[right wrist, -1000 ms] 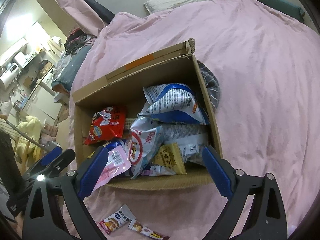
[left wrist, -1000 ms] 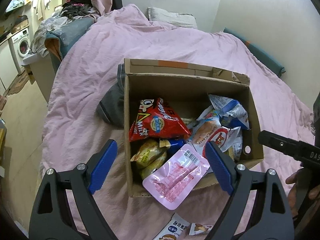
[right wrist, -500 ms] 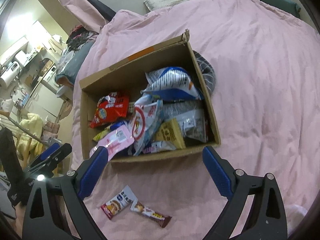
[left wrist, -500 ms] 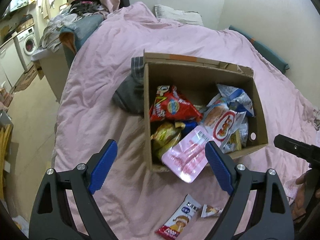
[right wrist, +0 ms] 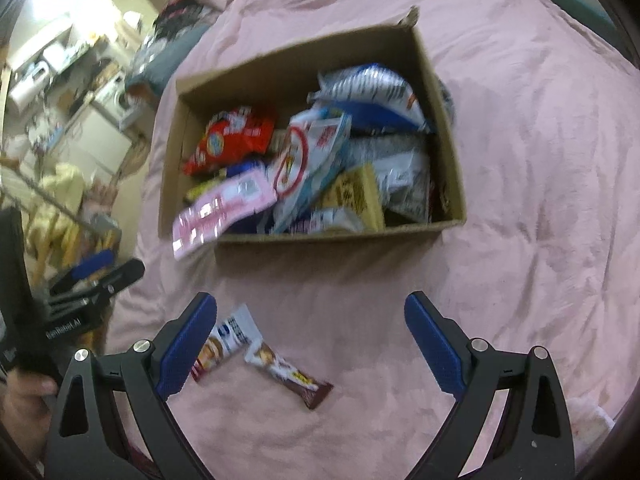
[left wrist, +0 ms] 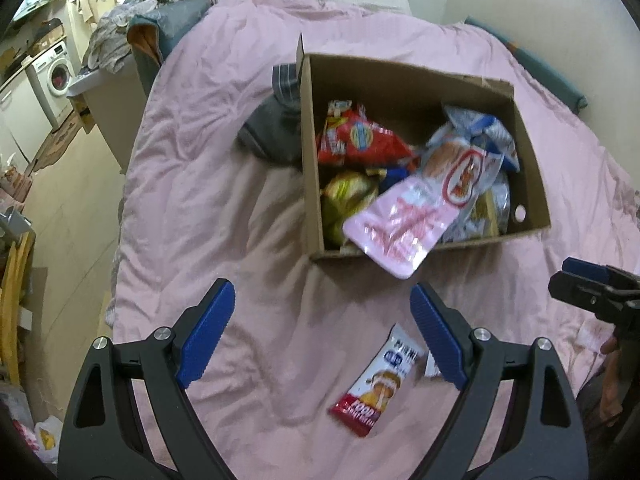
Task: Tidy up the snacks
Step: 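Withdraw both open tools toward the rice cake bar and chocolate wafer bar, then grasp the chocolate wafer bar with the right tool while the left tool grasps the rice cake bar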
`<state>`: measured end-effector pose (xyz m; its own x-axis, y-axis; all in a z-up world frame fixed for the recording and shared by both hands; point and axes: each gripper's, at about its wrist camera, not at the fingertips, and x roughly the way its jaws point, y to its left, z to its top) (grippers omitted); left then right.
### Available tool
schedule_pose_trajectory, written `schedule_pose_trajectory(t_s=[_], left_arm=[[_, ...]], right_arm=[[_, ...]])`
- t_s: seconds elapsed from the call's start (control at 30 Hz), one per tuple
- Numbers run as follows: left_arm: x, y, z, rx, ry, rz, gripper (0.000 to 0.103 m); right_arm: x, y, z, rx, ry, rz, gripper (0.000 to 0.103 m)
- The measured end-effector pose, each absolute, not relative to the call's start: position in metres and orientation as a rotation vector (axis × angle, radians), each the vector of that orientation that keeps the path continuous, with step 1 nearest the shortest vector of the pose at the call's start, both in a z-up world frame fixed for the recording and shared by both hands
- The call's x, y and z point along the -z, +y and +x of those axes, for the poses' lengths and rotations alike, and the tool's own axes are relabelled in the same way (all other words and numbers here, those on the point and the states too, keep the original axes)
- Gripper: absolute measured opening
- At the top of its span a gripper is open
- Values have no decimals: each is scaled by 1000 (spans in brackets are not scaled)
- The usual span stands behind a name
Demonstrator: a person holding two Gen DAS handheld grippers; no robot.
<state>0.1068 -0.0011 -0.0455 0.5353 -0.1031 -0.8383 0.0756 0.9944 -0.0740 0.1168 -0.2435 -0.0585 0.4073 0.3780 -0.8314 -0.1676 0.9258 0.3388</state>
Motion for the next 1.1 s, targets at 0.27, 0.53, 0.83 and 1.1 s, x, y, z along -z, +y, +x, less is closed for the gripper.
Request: schedule_pose_trajectory(t_s=[0.27, 0.53, 0.83, 1.1], left_arm=[[66, 3, 102, 85, 1088, -21, 87], [76, 7, 103, 44, 1131, -11, 87], [82, 17, 105, 12, 1145, -19, 87], [89, 22, 106, -2, 1169, -24, 87]], right_arm=[[92, -198, 104, -456, 1232, -2, 97], [144, -134, 93, -530, 1371, -304, 97], [162, -124, 91, -549, 1395, -340, 61], [159, -142, 100, -560, 1403, -305, 22]])
